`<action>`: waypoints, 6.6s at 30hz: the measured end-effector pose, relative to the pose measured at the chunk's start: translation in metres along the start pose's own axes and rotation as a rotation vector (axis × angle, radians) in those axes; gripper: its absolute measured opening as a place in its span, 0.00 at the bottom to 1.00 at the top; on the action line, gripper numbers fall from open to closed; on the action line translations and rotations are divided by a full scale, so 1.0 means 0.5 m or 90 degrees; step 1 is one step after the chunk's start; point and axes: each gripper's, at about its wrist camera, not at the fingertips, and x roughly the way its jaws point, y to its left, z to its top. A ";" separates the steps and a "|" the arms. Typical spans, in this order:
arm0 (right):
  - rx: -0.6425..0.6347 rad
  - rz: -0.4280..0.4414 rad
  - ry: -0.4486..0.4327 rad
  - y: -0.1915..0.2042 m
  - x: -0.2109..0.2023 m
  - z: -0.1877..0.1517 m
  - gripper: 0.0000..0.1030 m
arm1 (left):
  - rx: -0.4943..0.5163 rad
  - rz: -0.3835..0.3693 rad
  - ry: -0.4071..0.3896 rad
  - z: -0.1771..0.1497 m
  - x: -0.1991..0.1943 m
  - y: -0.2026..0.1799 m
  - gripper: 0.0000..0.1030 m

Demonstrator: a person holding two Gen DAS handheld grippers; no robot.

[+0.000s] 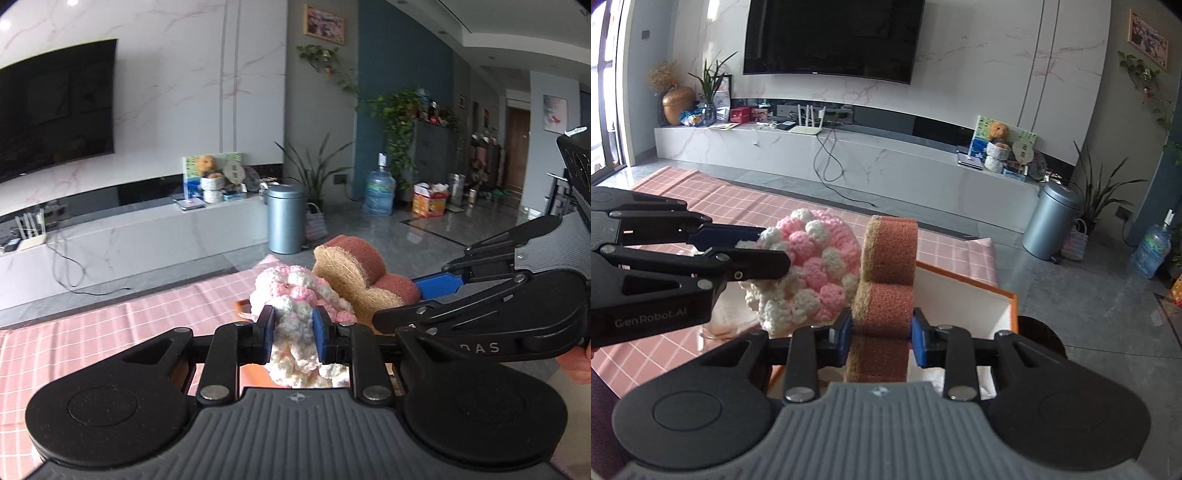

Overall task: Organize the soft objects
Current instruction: 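Carry the sponge and crocheted piece with both tools over the box, then open both tools to drop the sponge and crocheted piece into the box, then move both tools back toward the remaining white items on the table, then grasp the plastic-wrapped bundle with the left tool while the right grasps the white terry pad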

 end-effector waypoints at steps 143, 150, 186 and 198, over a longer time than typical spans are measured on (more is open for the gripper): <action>0.067 0.075 -0.027 0.307 0.118 -0.104 0.76 | -0.207 0.210 -0.003 -0.235 -0.160 0.191 0.75; 0.080 0.075 0.035 0.349 0.239 -0.061 0.82 | -0.238 0.261 0.037 -0.269 -0.125 0.288 0.79; 0.085 0.115 0.147 0.454 0.452 -0.021 0.30 | -0.179 0.161 0.139 -0.271 0.044 0.444 0.59; 0.025 0.158 0.119 0.458 0.371 -0.025 0.08 | -0.258 0.198 0.124 -0.273 -0.031 0.400 0.55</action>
